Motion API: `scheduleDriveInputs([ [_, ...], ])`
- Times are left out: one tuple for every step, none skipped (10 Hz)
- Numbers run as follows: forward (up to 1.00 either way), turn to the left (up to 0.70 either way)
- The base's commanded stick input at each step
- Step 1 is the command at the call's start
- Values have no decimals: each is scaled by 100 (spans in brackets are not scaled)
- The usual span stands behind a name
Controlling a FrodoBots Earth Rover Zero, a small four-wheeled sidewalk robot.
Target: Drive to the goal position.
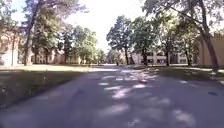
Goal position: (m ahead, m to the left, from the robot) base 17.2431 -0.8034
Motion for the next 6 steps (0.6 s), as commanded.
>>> scheduleDriveInputs([
  [45, 0],
  [45, 0],
  [45, 0],
  [45, 0],
  [45, 0],
  [45, 0],
])
